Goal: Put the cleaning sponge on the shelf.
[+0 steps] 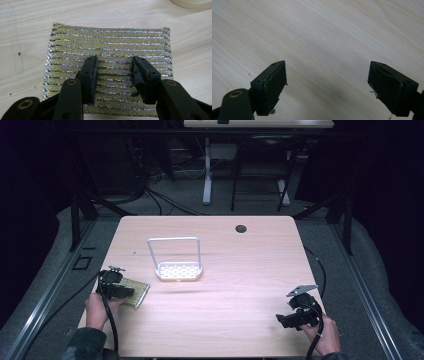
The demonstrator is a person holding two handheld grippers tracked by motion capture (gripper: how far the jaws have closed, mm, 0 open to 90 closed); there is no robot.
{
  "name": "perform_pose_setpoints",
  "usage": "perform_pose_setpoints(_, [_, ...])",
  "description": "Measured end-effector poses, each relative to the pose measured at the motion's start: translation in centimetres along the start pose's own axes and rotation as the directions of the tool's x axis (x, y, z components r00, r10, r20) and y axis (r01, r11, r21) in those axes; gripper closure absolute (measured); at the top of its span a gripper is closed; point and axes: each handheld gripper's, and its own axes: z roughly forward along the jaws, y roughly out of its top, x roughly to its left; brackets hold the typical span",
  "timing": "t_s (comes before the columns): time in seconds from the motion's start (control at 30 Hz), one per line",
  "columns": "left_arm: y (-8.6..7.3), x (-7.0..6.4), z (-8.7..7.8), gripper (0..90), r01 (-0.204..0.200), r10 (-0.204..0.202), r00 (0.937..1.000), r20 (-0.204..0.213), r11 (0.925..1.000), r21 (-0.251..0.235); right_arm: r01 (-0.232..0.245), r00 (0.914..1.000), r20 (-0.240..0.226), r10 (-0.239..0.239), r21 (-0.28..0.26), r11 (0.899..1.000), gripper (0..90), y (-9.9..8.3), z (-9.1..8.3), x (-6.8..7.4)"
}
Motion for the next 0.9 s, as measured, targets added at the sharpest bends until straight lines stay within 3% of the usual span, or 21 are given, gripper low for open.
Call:
perform_pose_setpoints(0.3, [-0.18, 0.38, 0.10, 71.0, 0.015, -0.014, 0.9998, 0.010, 0.9995, -0.027, 0.002, 1.0000, 0.007, -0.002, 0.000, 1.000, 15.1, -0.05, -0.06, -0.11])
perform_pose_setpoints(0.43, [-0.20, 0.03, 0.06, 77.6, -0.036, 0.035, 0.9992, -0.018, 0.9987, -0.037, 0.001, 1.0000, 0.008, -0.001, 0.004, 1.000, 15.1, -0.06, -0.10, -0.14])
perform_pose_setpoints(0.63, [-0.34, 0.37, -0.01, 88.0, -0.030, 0.030, 0.9995, -0.007, 0.9979, -0.057, -0.006, 1.0000, 0.006, 0.006, 0.003, 1.000, 15.2, -0.09, -0.09, -0.17])
perform_pose_setpoints(0.9, [-0.31, 0.42, -0.32, 89.5, -0.048, 0.048, 0.9988, 0.001, 0.9971, -0.059, 0.000, 0.9999, 0.011, 0.000, 0.002, 1.000, 15.2, -0.13, -0.02, -0.27])
